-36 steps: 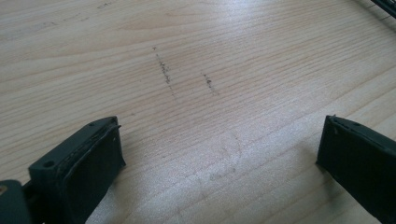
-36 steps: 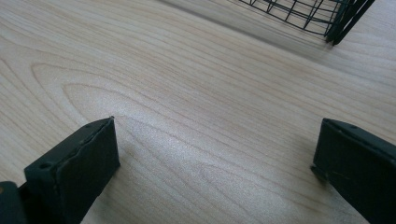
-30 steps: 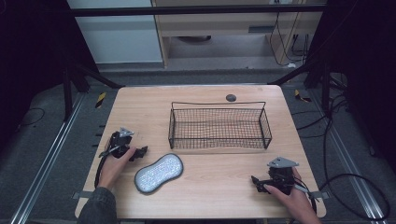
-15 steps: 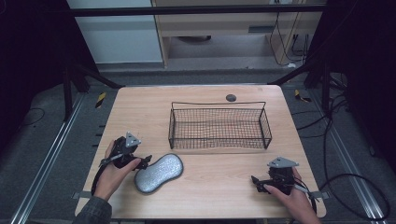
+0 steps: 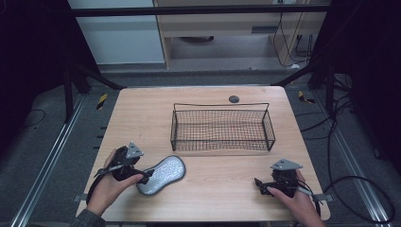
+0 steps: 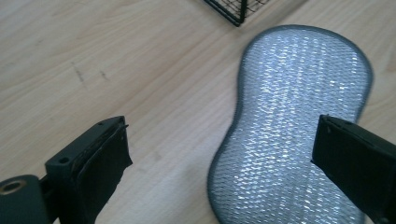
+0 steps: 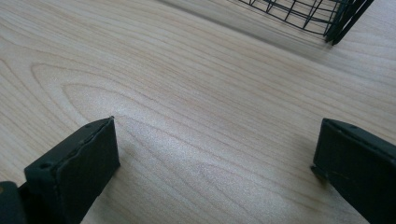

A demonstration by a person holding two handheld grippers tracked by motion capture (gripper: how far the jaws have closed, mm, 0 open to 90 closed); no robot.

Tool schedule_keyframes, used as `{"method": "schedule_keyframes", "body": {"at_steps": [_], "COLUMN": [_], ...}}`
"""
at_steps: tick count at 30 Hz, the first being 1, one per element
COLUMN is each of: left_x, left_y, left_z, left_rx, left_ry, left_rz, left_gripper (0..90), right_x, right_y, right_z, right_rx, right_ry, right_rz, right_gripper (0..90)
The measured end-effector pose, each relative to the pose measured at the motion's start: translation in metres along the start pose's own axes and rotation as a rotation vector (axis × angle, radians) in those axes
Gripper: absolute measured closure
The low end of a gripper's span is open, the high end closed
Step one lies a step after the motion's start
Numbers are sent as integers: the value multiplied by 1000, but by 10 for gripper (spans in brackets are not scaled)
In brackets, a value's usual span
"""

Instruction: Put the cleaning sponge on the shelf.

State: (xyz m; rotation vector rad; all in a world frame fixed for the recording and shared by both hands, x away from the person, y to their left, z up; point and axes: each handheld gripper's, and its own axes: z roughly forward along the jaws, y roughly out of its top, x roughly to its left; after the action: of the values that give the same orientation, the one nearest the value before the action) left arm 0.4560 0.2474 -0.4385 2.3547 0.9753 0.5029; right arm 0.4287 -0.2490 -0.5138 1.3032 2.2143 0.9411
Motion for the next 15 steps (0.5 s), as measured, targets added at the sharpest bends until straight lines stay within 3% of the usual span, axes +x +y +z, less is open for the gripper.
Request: {"method": "schedule_keyframes", "body": {"at_steps": [15], "left_x": [-24], "left_y": [13], "left_z": [16], "left_rx": [90], "left_ry": [-75], "left_rz": [121], "left_gripper": [33], "right_x": [0], "right_y": [0], "right_z": [0], "right_rx": [0], "right_ry": [0], "right_rz": [0], "right_gripper": [3]}}
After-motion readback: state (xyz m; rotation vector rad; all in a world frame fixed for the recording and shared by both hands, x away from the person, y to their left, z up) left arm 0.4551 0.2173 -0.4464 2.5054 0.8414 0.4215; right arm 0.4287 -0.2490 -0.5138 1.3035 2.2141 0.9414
